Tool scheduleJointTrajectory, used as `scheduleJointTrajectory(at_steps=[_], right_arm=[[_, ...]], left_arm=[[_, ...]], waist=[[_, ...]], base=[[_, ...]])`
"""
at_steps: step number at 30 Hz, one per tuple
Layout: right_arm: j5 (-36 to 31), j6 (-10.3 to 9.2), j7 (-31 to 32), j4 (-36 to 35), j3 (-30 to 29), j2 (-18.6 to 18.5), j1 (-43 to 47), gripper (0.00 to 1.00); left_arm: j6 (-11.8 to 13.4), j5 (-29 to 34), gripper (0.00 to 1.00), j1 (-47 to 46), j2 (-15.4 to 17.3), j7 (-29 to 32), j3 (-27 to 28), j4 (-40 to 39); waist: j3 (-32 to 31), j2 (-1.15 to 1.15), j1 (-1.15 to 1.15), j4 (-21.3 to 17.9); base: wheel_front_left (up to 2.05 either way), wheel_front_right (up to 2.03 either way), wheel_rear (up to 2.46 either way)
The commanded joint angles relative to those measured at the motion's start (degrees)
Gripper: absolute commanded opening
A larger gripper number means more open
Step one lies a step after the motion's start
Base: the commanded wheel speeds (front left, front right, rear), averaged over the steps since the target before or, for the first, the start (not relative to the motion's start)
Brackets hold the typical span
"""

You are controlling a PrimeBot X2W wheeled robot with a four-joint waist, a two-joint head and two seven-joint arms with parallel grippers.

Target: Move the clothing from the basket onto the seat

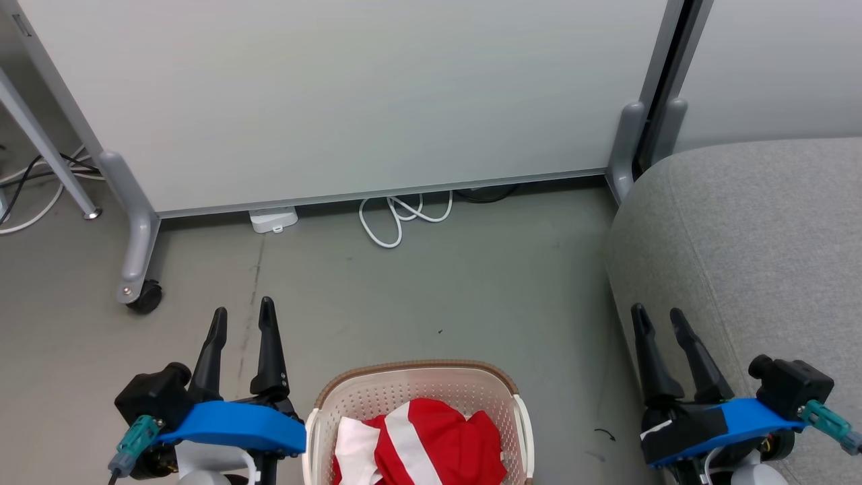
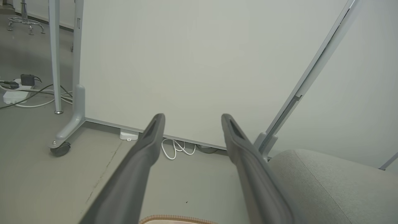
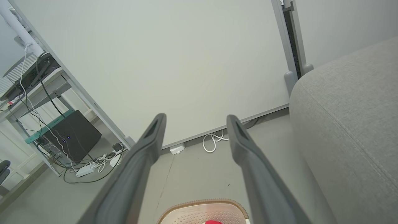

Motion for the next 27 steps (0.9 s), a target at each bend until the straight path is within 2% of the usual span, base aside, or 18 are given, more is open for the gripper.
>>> scheduleJointTrajectory(at_steps=[1,27], right_arm=[[-2.2,0.11,-0.7,-0.3,0.2,-0.4,-1.0,1.0],[-14.9,0.14,-3.9,0.7,2.1,-0.4,-1.4,1.0]], left_arm=[[0.1,2.0,1.0,-1.2,0.3,-0.7,-0.3,-0.8],[-0.7,13.1,1.0,-1.1,0.0,-3.8,-1.8,-1.1]], waist=[[0.0,0.0,0.0,0.0],[0.5,0.0,0.0,1.0]], base=[[0.0,0.0,0.0],[0.0,0.0,0.0]])
